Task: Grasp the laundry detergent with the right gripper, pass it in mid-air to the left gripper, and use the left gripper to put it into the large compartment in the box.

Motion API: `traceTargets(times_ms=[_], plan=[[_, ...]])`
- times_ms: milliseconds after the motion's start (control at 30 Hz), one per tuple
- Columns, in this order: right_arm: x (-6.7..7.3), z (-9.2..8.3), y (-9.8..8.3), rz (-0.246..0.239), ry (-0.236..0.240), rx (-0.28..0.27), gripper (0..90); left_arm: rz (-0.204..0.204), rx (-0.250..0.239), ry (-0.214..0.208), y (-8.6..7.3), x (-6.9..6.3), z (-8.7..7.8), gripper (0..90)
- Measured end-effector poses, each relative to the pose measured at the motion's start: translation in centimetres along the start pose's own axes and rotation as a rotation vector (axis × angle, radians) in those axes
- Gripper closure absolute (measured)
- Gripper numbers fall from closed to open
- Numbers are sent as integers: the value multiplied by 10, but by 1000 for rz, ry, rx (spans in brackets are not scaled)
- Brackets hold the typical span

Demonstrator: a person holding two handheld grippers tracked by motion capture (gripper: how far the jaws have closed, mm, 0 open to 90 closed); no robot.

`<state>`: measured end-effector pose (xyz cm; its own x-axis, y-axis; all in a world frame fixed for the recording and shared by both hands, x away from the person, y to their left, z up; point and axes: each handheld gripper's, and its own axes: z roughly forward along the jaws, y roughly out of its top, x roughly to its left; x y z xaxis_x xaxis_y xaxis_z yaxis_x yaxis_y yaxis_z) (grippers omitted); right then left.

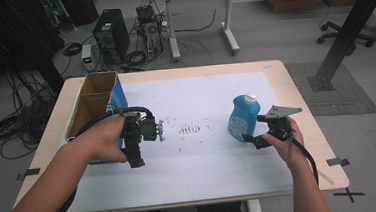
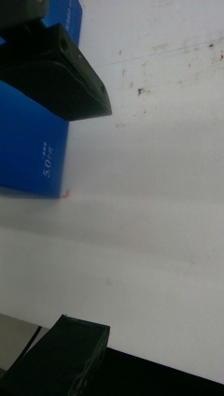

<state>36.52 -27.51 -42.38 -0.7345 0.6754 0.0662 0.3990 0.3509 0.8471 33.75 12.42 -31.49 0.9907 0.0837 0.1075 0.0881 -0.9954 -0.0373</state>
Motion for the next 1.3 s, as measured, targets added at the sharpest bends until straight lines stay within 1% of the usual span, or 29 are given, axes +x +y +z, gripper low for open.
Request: traceTargets(times_ms=[33,200,333,600,900,1300], plan=[[0,1,0,3,0,-6,10,-1,-5,2,0,0,0,2],[1,4,1,7,-1,-32,10,6,0,-4,0,-1,3,2],[2,8,0,18,-12,-50,10,7,0,-4,0,-1,2,2],[2,13,1,39,-64,-76,7,5,1,-3,0,-1,1,2],[7,19,1,49,-94,-102,5,6,2,-5,1,-2,2,2],[13,22,2,54,-104,-124,5,4,-4,2,0,-1,2,2]])
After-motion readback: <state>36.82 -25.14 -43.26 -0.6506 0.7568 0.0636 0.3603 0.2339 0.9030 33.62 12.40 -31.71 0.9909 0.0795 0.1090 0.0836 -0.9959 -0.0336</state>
